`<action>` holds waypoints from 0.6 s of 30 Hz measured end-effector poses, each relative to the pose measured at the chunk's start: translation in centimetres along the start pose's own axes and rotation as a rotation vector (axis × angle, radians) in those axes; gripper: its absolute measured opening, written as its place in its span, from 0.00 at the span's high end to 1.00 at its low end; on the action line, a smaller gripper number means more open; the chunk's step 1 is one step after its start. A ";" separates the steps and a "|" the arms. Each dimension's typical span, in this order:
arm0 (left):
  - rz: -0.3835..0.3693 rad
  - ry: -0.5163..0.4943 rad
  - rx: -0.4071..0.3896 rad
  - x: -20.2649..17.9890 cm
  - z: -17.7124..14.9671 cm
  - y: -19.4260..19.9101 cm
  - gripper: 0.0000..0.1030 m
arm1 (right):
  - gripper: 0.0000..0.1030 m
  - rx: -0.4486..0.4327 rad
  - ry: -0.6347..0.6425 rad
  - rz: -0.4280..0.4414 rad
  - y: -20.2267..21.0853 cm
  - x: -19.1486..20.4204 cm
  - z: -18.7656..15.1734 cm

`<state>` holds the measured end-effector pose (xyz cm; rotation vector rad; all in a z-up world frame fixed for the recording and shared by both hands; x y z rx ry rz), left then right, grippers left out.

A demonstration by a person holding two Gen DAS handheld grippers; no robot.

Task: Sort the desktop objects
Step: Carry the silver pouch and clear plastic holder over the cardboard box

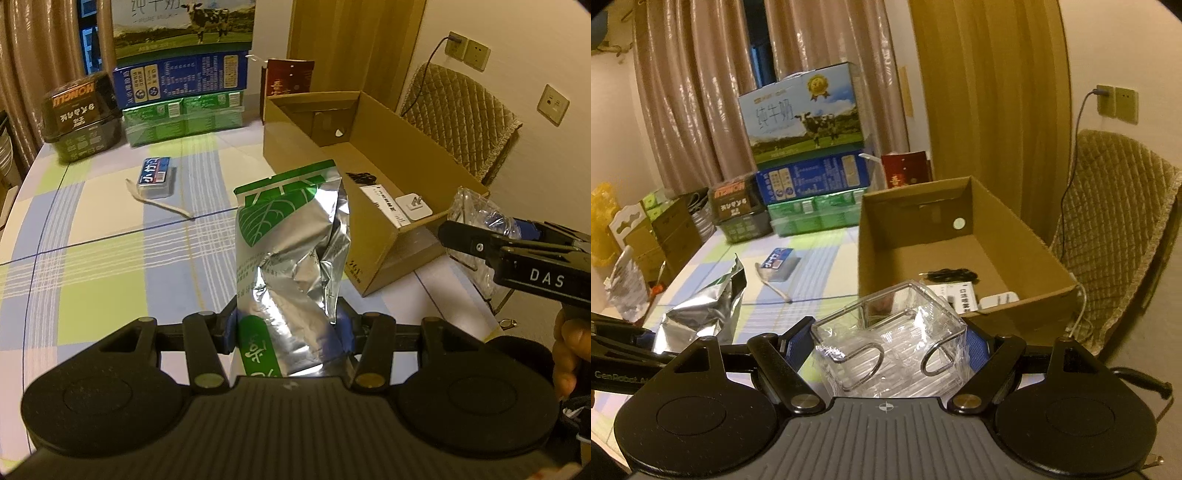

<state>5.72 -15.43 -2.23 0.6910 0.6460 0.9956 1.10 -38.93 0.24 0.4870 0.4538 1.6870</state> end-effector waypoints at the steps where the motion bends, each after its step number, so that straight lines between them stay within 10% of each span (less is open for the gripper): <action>1: -0.003 -0.003 -0.001 -0.2 0.1 0.0 0.56 | 0.24 -0.002 -0.001 -0.005 0.1 -0.3 0.1; 18: -0.064 -0.034 -0.005 -4.6 2.1 -0.6 0.56 | 0.24 -0.013 0.005 -0.069 1.1 -4.6 1.0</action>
Point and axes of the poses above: each gripper's, at about its wrist camera, not at the fingertips, and y roughly against the way its jaws point, x to its left, z to its top, the point moved 5 cm from there along -y, roughly the way its jaws point, and after that the axes turned 7 degrees about y, right-handed, at the moved point
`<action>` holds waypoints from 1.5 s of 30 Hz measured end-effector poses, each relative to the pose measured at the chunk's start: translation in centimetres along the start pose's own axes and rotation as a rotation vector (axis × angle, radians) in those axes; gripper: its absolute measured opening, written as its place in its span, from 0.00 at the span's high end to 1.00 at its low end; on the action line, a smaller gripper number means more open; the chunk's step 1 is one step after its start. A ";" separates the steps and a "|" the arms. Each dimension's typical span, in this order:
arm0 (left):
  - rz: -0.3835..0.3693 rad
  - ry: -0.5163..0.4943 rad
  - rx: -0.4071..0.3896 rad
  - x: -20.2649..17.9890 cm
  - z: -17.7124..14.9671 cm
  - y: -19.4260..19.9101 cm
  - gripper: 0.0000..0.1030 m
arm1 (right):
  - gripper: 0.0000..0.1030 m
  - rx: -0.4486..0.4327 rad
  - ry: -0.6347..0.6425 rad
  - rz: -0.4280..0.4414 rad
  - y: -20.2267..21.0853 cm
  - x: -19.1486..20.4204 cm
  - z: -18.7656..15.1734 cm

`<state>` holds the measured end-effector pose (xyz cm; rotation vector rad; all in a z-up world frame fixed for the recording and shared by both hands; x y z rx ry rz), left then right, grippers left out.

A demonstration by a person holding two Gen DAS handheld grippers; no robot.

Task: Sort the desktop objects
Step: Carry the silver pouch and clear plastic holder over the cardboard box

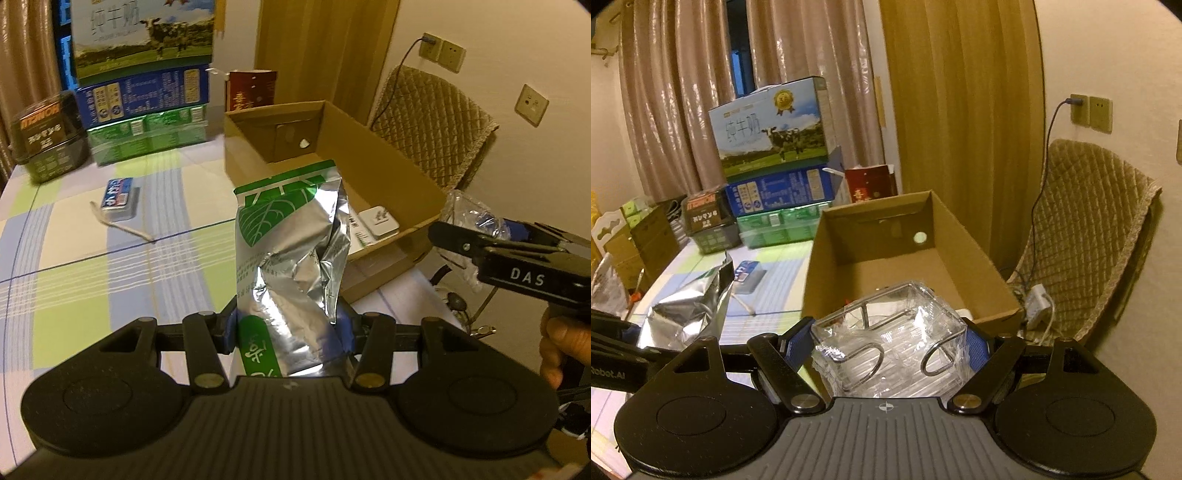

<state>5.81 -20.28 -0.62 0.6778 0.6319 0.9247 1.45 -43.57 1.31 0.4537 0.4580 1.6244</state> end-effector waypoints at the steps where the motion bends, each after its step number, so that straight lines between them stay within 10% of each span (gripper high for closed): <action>1: -0.004 -0.002 -0.001 -0.3 0.2 -0.1 0.56 | 0.24 0.001 0.002 -0.004 0.0 -0.3 0.1; 45: -0.090 0.107 -0.011 -5.9 9.3 -6.2 0.56 | 0.24 0.038 0.127 -0.024 -6.8 -6.4 5.4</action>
Point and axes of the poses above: each gripper's, at about its wrist camera, not at the fingertips, and y roughly against the way its jaws point, x to its left, z to its top, the point moved 5 cm from there along -y, roughly the way its jaws point, and after that the axes turned 7 degrees about y, right-handed, at the moved point
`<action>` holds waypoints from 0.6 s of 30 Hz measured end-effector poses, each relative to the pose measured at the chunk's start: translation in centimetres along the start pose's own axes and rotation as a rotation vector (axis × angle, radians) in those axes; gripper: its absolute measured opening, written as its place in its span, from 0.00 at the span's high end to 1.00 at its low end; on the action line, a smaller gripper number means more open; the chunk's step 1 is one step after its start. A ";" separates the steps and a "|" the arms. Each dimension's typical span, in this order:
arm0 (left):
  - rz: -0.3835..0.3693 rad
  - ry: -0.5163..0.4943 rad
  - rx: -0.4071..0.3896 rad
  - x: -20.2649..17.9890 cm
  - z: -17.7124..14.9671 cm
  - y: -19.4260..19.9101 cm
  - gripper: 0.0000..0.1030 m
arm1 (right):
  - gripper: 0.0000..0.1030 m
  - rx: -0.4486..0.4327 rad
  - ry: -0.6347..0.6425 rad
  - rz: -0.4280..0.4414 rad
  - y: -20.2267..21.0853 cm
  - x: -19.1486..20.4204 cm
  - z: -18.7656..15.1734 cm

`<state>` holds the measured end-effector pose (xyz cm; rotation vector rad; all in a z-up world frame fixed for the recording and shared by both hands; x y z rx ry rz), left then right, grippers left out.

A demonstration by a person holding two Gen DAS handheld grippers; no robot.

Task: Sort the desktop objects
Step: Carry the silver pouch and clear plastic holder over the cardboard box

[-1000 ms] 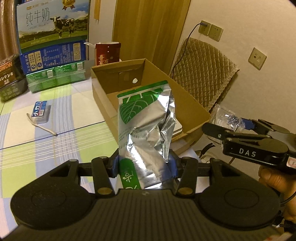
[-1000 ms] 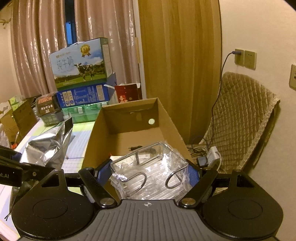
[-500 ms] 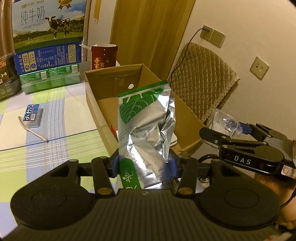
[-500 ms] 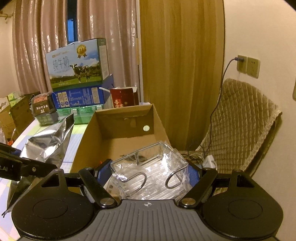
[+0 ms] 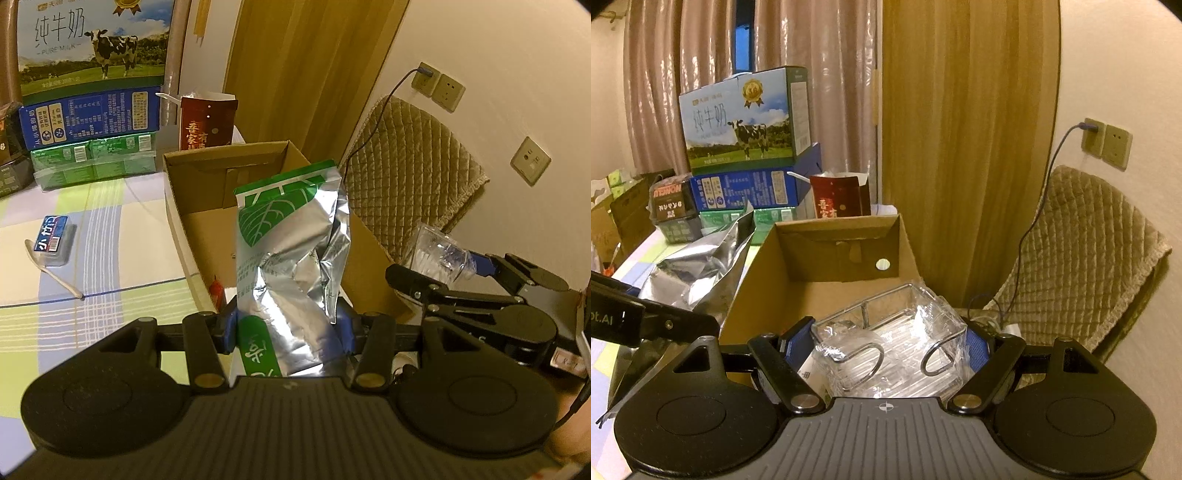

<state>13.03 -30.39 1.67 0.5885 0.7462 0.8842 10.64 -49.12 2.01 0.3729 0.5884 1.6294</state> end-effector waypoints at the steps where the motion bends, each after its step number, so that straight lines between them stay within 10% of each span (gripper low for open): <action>1: -0.001 0.004 0.000 0.0 0.2 -0.2 0.56 | 0.24 0.001 0.001 0.001 -0.2 -0.1 0.1; 18: 0.002 0.082 0.027 1.3 2.2 -3.7 0.56 | 0.24 0.031 0.035 0.024 -4.3 -0.7 1.1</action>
Point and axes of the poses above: each gripper's, at about its wrist camera, not at the fingertips, and y roughly against the way its jaws point, x to its left, z to its top, the point moved 5 cm from there along -y, roughly the way its jaws point, and after that the axes turned 7 degrees about y, right-handed, at the moved point
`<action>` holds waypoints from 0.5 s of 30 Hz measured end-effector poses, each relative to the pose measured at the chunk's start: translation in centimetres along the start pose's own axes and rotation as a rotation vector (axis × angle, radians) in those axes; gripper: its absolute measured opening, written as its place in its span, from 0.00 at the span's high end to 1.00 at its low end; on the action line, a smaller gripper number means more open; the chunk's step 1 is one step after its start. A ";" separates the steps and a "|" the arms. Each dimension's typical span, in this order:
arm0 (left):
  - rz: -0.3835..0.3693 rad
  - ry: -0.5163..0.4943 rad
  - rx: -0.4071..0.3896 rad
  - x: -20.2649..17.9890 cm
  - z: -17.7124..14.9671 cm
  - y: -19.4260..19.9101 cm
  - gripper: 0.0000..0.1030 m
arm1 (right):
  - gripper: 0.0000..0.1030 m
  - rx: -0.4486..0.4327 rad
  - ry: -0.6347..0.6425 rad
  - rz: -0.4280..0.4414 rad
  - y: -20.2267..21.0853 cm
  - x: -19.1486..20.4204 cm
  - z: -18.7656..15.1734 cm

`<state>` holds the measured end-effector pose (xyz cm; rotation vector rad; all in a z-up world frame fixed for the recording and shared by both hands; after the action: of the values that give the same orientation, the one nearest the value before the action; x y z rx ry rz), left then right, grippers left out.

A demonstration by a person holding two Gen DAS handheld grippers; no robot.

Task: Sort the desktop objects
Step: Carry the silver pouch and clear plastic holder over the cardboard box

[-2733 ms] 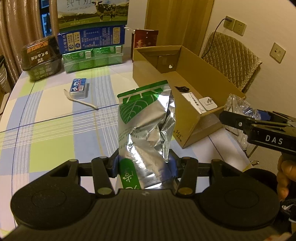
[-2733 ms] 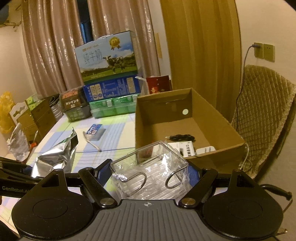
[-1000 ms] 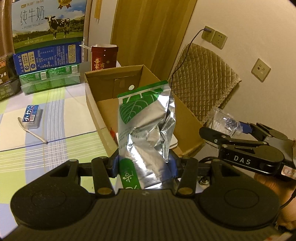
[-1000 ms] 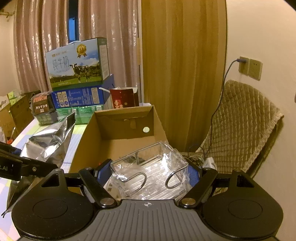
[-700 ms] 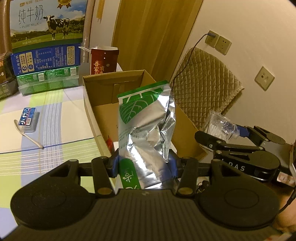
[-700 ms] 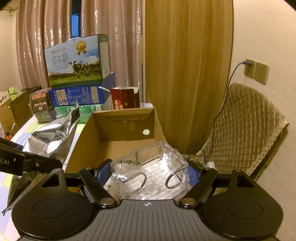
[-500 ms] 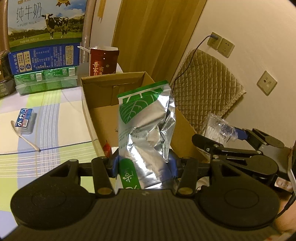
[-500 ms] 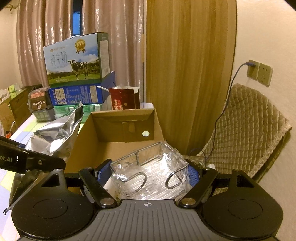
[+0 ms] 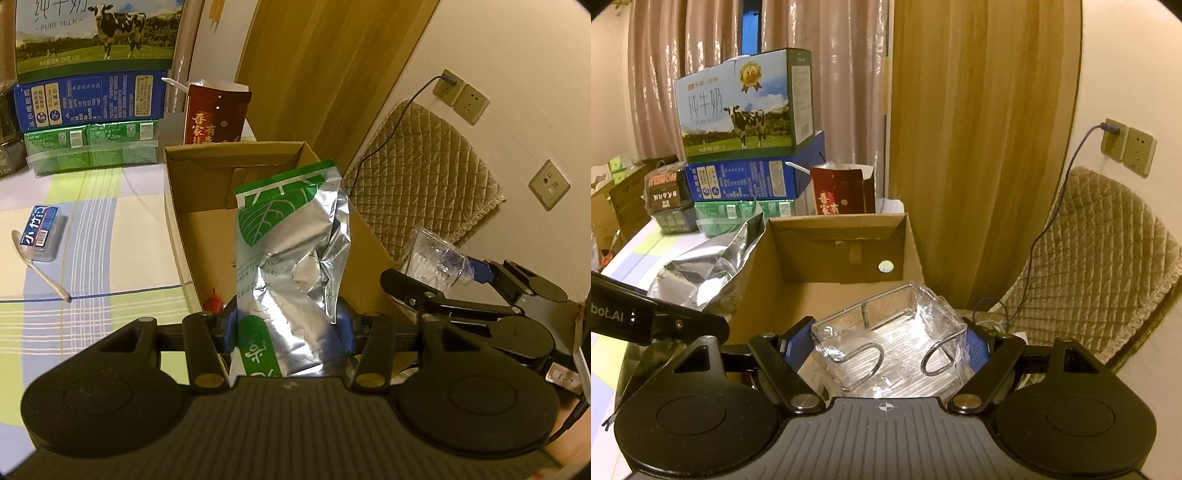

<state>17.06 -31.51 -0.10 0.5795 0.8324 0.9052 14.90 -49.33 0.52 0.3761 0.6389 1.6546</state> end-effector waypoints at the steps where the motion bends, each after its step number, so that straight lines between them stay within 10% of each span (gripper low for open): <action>1: 0.000 0.004 0.002 0.1 0.1 -0.2 0.56 | 0.24 0.002 0.000 0.001 -0.2 0.0 0.0; 15: -0.013 0.043 0.006 1.0 1.7 -2.1 0.56 | 0.24 0.009 0.002 -0.007 -2.6 -0.7 0.6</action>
<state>19.79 -31.93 -1.06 0.5610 0.8765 0.9063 17.47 -49.67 -0.51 0.3781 0.6483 1.6464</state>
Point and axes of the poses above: each gripper's, at about its wrist camera, not at the fingertips, and y roughly against the way its jaws point, x to its left, z to its top, the point moved 5 cm from there along -y, roughly the way its jaws point, and after that the axes turned 7 degrees about y, right-handed, at the moved point
